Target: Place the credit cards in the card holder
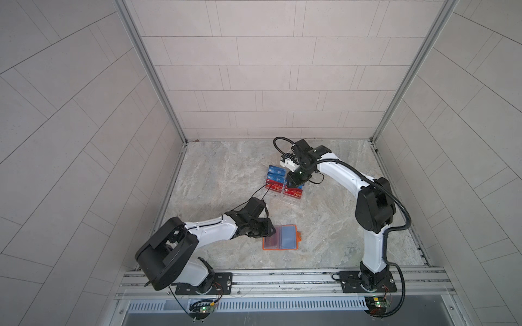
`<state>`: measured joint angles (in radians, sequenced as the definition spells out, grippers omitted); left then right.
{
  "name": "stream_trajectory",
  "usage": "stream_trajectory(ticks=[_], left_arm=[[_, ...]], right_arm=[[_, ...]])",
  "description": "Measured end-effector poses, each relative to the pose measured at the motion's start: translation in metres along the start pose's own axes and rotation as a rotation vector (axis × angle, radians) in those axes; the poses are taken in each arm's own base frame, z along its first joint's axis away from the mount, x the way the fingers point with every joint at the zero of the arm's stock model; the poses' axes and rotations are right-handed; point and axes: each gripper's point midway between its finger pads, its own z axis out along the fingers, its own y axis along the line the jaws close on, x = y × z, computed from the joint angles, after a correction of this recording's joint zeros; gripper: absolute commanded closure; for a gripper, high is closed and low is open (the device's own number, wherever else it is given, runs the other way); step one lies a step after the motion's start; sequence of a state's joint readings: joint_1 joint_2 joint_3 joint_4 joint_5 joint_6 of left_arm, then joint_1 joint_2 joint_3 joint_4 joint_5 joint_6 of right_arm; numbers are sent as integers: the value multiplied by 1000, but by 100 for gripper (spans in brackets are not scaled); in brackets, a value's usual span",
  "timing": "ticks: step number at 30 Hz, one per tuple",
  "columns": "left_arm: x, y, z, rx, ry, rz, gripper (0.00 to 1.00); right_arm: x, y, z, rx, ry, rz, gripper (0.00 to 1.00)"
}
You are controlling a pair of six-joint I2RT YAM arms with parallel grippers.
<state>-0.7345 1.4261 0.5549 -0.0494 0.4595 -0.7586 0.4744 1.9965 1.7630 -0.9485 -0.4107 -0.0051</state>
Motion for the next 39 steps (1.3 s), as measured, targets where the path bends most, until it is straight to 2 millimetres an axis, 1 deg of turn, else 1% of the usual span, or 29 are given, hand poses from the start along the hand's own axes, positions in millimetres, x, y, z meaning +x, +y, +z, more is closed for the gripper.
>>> stream_trajectory(ticks=[5, 9, 16, 21, 24, 29, 32, 39], left_arm=[[1, -1, 1, 5, 5, -1, 65], [1, -1, 1, 6, 5, -3, 65], [1, -1, 1, 8, 4, -8, 65], [1, -1, 0, 10, 0, -7, 65], [2, 0, -1, 10, 0, -7, 65], [4, 1, -2, 10, -2, -7, 64], [5, 2, -2, 11, -2, -7, 64], [5, 2, -3, 12, -3, -7, 64]], right_arm=[[-1, -12, 6, 50, 17, -12, 69], [2, -16, 15, 76, 41, -21, 69], [6, -14, 25, 102, 74, -53, 70], [7, -12, 26, 112, 80, -66, 71], [8, -11, 26, 114, 85, -71, 74], [10, -11, 27, 121, 93, -74, 74], [10, -12, 27, 134, 96, -83, 71], [9, -12, 28, 150, 96, -101, 71]])
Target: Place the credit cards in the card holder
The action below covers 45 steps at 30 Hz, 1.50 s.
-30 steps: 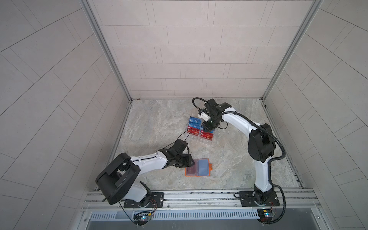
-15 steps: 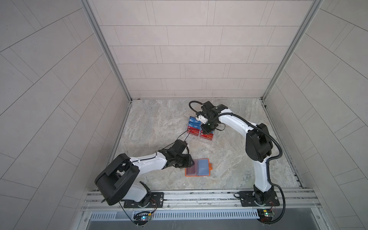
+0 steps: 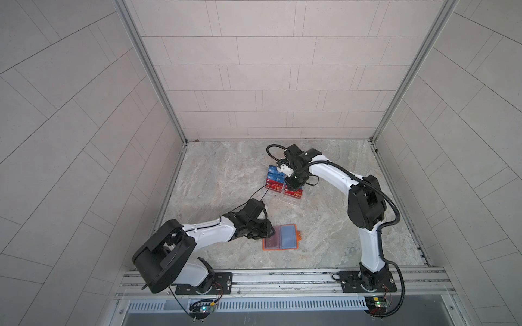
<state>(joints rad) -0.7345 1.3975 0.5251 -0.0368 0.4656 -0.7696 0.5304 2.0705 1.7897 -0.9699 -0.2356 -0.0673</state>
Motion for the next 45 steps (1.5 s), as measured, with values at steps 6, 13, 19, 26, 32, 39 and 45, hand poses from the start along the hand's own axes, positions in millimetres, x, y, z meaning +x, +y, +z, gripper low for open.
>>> stream_trajectory(ticks=[6, 13, 19, 26, 32, 39, 45], left_arm=[[0, 0, 0, 1, -1, 1, 64], [0, 0, 0, 1, -2, 0, 64], [0, 1, 0, 1, -4, 1, 65], [1, 2, -1, 0, -10, 2, 65], [1, 2, -1, -2, -12, -6, 65], [1, 3, -2, -1, -15, -8, 65], [0, 3, -2, -2, -17, -8, 64]], right_arm=[[0, -1, 0, 9, 0, -4, 71], [-4, -4, -3, 26, -10, -10, 71], [-4, -5, -4, 30, -12, -11, 70], [-4, -9, -4, 62, -10, -21, 67], [-4, -9, -4, 72, -7, -32, 67], [-1, -4, 9, 78, 27, -55, 67], [0, -2, 12, 78, 33, -63, 69]])
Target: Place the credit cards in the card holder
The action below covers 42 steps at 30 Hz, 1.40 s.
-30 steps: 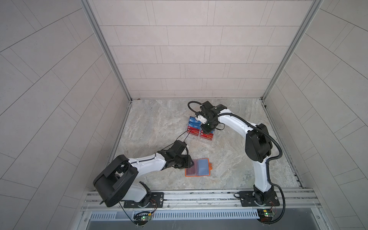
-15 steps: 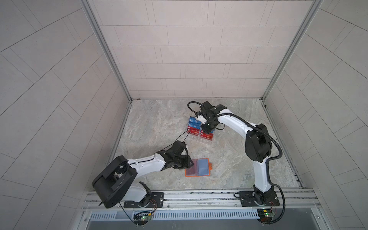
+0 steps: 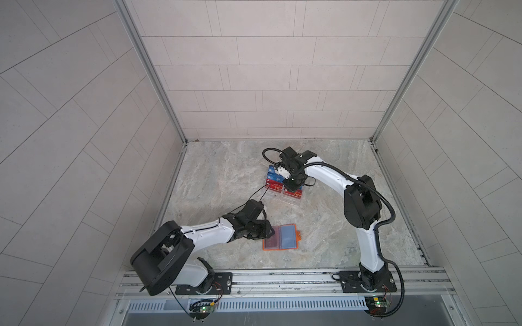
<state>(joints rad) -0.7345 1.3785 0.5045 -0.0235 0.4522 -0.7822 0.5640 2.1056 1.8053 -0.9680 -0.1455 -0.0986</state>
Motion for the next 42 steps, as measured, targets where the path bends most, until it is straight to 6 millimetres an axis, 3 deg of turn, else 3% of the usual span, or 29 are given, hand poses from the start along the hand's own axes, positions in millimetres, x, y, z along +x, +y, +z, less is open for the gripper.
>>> stream_trajectory(ticks=[18, 21, 42], left_arm=[[0, 0, 0, 3, 2, -6, 64], [0, 0, 0, 3, 2, -6, 64], [2, -1, 0, 7, 11, 4, 63]], right_arm=[[0, 9, 1, -6, 5, -25, 81], [1, 8, 1, 2, 10, -32, 88], [-3, 4, -8, 25, 6, -98, 100]])
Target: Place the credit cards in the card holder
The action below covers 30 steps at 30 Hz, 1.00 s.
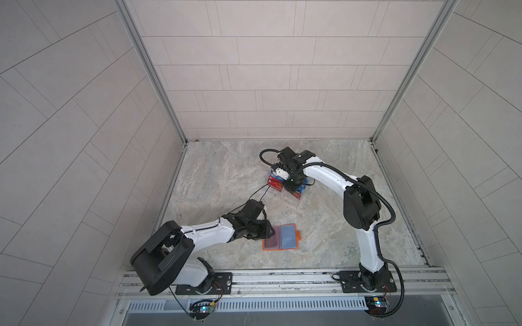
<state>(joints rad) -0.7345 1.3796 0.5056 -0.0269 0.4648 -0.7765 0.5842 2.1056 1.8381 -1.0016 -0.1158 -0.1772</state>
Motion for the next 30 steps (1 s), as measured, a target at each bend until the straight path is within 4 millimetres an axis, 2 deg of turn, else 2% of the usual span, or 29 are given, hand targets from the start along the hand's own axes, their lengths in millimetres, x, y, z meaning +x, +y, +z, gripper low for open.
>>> stream_trajectory(ticks=[8, 11, 17, 21, 25, 30], left_arm=[[3, 3, -3, -17, 4, -6, 63], [3, 4, -4, -22, 1, -6, 62], [4, 5, -6, -27, -2, -3, 61], [4, 5, -6, -26, -2, -2, 61], [3, 5, -6, -26, -2, 1, 61], [3, 5, -6, -18, -10, 4, 61]], right_arm=[[-10, 3, -16, -22, -43, -3, 100], [-13, 8, -28, -61, -79, 18, 100], [-8, 30, -68, -219, -205, 110, 100], [0, 52, -84, -347, -263, 182, 100], [20, 83, -74, -509, -258, 279, 100], [63, 117, -36, -661, -144, 423, 100]])
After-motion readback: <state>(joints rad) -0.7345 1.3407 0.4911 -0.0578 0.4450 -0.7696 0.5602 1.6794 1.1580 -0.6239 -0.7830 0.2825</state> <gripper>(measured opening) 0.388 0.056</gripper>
